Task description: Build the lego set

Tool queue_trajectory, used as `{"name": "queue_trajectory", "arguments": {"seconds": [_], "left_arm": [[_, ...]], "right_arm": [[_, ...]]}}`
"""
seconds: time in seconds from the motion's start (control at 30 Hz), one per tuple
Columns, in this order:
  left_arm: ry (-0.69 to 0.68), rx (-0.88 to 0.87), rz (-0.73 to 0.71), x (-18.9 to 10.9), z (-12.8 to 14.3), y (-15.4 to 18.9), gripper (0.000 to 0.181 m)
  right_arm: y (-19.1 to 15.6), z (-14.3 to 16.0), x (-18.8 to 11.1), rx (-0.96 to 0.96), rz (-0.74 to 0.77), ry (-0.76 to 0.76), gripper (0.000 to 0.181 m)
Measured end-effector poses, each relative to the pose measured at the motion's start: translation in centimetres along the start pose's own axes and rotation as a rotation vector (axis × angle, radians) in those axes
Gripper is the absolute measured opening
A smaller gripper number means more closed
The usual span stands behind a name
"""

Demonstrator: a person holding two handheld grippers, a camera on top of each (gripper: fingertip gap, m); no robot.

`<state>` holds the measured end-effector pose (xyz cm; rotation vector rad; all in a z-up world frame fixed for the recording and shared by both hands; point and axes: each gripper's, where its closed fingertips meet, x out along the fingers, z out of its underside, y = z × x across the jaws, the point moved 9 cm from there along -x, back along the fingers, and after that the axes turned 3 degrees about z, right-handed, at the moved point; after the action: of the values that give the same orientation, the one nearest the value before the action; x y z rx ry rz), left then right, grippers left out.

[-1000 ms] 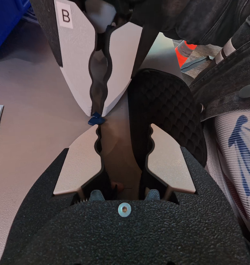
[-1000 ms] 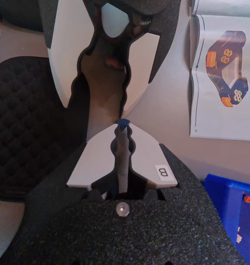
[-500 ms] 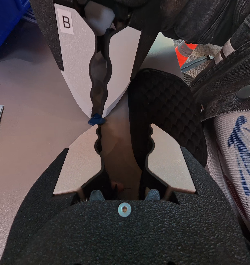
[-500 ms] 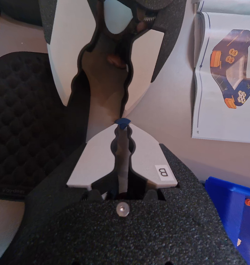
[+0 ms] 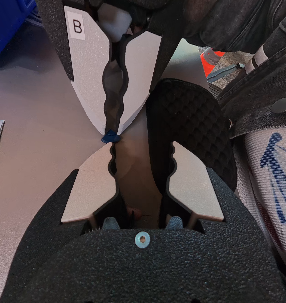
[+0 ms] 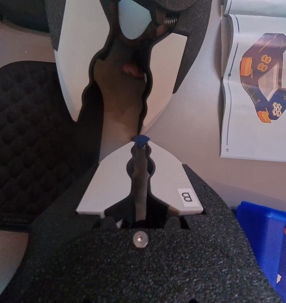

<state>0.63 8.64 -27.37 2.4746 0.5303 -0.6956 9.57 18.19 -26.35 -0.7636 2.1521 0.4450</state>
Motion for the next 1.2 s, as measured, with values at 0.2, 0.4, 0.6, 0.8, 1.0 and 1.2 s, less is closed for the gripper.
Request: {"name": "queue_trajectory", "arguments": {"seconds": [0.2,0.4,0.6,0.8,1.0,1.2], "left_arm": [[0.000,0.000,0.000,0.00,-0.01,0.01,0.063],[0.000,0.000,0.000,-0.01,-0.02,0.01,0.063],[0.000,0.000,0.000,-0.01,-0.01,0.02,0.063],[0.000,0.000,0.000,-0.01,-0.01,0.01,0.063],[0.000,0.000,0.000,-0.02,-0.01,-0.01,0.063],[0.000,0.000,0.000,-0.02,0.00,-0.03,0.063]], "right_arm": [[0.01,0.04,0.02,0.007,-0.003,0.005,0.010],[-0.01,0.06,0.05,0.012,-0.005,0.010,0.010],[-0.01,0.05,0.06,0.015,-0.004,0.011,0.010],[-0.01,0.04,0.06,0.016,-0.001,0.014,0.010],[-0.03,0.06,0.06,0.018,0.000,0.018,0.010],[0.00,0.01,-0.02,0.020,0.005,0.026,0.011]]}}
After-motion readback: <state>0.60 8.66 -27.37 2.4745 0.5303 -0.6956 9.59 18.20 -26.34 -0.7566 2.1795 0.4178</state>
